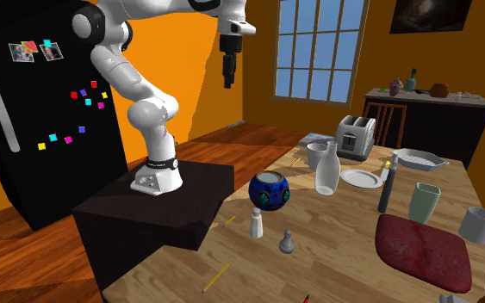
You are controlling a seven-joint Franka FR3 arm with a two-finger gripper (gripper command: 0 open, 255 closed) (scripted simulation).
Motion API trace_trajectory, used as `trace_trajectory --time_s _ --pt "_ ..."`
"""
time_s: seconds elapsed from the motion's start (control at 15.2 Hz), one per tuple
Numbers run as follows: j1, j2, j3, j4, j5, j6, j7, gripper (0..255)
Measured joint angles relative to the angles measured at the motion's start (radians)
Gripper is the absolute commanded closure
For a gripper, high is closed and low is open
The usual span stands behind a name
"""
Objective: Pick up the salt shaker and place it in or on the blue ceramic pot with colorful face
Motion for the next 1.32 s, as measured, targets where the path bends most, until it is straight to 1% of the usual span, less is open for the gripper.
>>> trace_trajectory --time_s 0.13,0.33,0.46,0.66,1.06,1.32 --pt "-0.001 0.003 -0.004 -0.012 -0.002 0.015 -0.005 0" --pt "-0.011 0.018 -0.026 -0.077 -0.017 0.095 -0.034 0" --pt "-0.018 0.031 -0.043 -0.138 -0.026 0.169 -0.055 0" --pt "-0.028 0.069 -0.067 -0.196 -0.039 0.268 -0.084 0" --pt "-0.052 0.185 -0.128 -0.287 -0.064 0.477 -0.156 0" --pt "-0.060 0.308 -0.168 -0.316 -0.065 0.630 -0.205 0"
